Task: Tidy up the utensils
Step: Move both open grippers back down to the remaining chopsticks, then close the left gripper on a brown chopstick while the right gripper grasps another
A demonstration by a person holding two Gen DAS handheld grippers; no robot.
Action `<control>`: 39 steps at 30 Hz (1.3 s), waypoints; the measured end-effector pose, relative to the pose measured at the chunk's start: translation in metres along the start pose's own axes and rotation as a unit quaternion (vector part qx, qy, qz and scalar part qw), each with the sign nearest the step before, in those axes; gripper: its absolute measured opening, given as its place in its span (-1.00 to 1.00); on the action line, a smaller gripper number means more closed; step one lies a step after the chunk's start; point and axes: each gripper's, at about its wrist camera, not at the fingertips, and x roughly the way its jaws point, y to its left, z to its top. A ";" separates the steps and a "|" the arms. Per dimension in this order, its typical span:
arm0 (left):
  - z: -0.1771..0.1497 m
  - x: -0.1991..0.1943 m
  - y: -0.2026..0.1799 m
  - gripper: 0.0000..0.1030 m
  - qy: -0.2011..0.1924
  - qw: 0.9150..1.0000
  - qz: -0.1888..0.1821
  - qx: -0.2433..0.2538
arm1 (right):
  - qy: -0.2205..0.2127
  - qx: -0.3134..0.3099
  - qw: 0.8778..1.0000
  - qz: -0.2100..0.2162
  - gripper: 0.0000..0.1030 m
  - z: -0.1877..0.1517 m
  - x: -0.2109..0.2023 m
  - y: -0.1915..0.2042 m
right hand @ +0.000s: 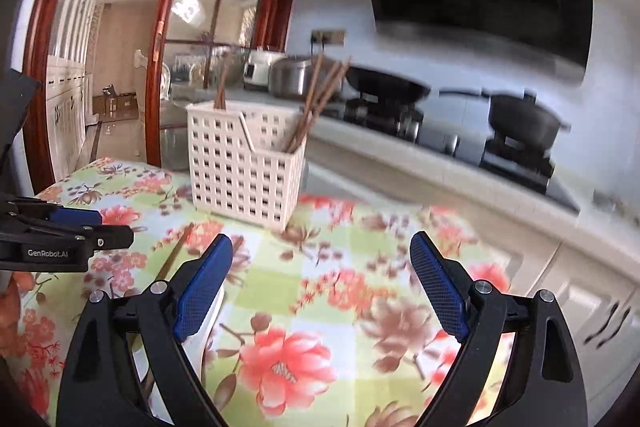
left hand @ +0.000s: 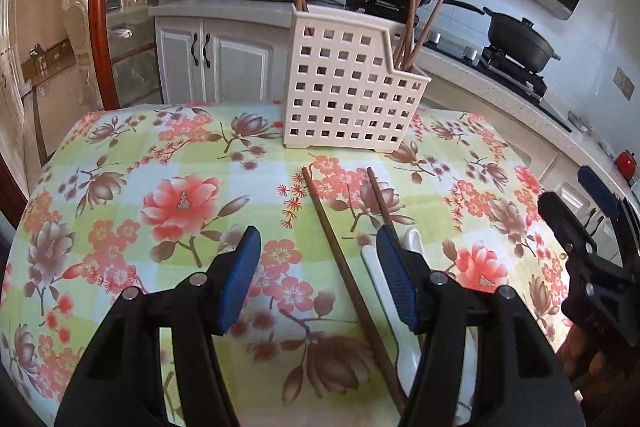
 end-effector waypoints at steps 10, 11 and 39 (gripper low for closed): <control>0.014 0.067 -0.009 -0.50 0.076 0.997 0.024 0.011 | 0.102 0.050 0.993 0.015 0.58 -0.014 0.034 -0.014; 0.014 0.072 -0.011 -0.50 0.081 0.996 0.025 0.015 | 0.117 0.065 0.991 0.018 0.55 -0.014 0.039 -0.018; -0.008 0.055 0.034 -0.88 0.089 0.996 0.023 0.022 | 0.303 0.052 0.946 0.103 -0.48 0.000 0.143 0.077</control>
